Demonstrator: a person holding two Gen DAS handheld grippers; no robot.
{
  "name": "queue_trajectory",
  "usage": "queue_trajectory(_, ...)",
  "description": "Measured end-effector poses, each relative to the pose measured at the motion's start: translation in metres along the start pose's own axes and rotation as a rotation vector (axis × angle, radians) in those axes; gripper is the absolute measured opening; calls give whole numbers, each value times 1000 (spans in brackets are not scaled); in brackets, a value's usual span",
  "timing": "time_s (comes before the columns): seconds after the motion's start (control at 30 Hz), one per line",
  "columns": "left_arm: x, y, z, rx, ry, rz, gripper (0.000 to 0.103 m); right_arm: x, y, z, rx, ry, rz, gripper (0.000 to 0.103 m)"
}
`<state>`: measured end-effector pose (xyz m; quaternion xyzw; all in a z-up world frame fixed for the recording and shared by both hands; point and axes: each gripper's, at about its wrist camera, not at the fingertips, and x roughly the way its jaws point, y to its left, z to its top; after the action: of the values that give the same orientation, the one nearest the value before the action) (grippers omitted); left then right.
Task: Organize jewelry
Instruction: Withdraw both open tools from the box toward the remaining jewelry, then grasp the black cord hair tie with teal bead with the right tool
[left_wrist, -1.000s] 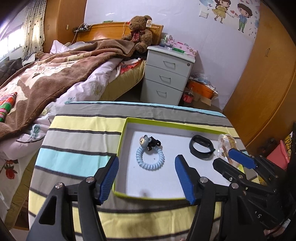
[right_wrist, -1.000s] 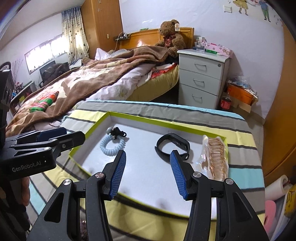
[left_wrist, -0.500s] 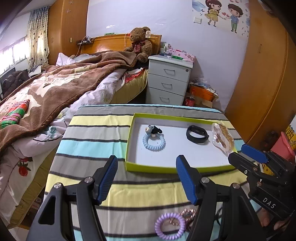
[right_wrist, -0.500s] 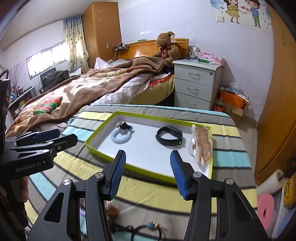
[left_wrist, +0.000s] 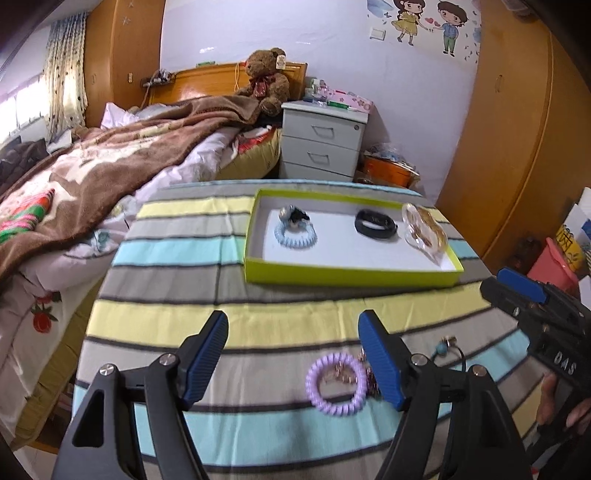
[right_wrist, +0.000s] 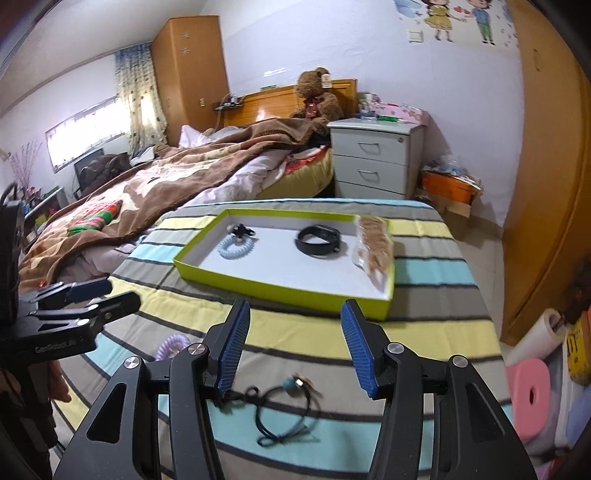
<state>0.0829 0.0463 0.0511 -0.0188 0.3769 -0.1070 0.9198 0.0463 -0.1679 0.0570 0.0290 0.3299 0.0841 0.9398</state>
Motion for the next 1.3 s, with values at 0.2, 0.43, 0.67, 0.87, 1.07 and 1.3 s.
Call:
queue_trajectory(0.2, 5, 11, -21, -46, 53, -32, 76, 2, -15, -26, 34, 67, -38, 52)
queue_trajectory(0.43, 6, 28, -39, -108, 96, -45, 76, 18, -15, -42, 38, 152, 2, 52)
queue_trajectory(0.67, 9, 34, -52, -119, 149, -61, 76, 37, -7, -47, 27, 202, 26, 52)
queue_trajectory(0.87, 12, 40, -56, -149, 161, -65, 76, 47, -5, -46, 24, 226, 18, 52)
queue_trajectory(1.07, 14, 39, -56, -144, 168, -76, 76, 49, 0, -46, 7, 232, 27, 35)
queue_trajectory(1.3, 13, 33, -53, -138, 155, -72, 76, 51, 3, -45, -4, 235, 32, 11)
